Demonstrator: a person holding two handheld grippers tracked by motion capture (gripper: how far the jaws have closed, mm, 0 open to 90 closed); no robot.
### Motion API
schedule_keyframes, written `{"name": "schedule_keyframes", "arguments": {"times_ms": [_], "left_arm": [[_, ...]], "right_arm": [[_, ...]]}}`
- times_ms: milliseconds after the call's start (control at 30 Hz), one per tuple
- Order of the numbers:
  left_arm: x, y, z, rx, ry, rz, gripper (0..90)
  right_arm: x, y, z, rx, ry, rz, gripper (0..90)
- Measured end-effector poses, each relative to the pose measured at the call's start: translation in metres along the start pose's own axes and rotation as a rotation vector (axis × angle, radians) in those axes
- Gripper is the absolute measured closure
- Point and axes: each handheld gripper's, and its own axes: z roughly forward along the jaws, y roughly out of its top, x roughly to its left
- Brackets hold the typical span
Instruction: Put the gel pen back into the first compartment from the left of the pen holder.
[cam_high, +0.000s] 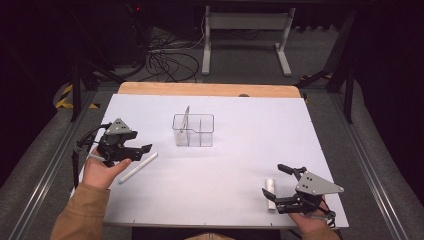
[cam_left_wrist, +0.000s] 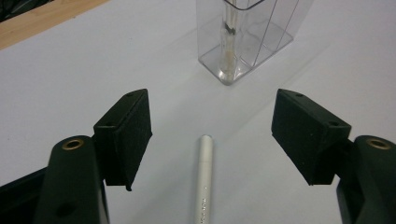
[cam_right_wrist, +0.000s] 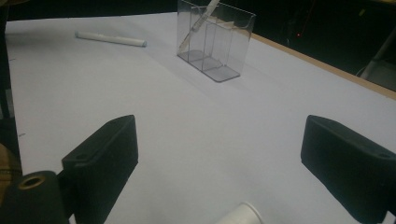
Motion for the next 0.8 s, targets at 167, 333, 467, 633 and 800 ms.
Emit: {"name": "schedule_keyframes", "arguments": {"times_ms": [167,333,467,633,800], "left_arm": [[0.001,0.000,0.002,0.010,0.002,0.001,29.2],[0.003,-0.001,0.005,0.025,-0.008,-0.007,30.2],[0.004,-0.002,0.008,0.052,0.005,0.019,32.7],[0.004,-0.003,0.017,0.106,0.010,0.044,36.1],[0.007,-0.006,0.025,0.163,0.003,0.021,40.4]], "right_arm": [[0.000,0.000,0.000,0.004,0.004,-0.003,11.6],[0.000,0.000,0.000,0.006,0.008,-0.003,11.6],[0.000,0.000,0.000,0.000,0.007,0.000,11.6],[0.000,0.000,0.001,0.000,0.008,0.001,11.6],[-0.001,-0.001,0.001,0.002,0.016,0.007,11.6]]}}
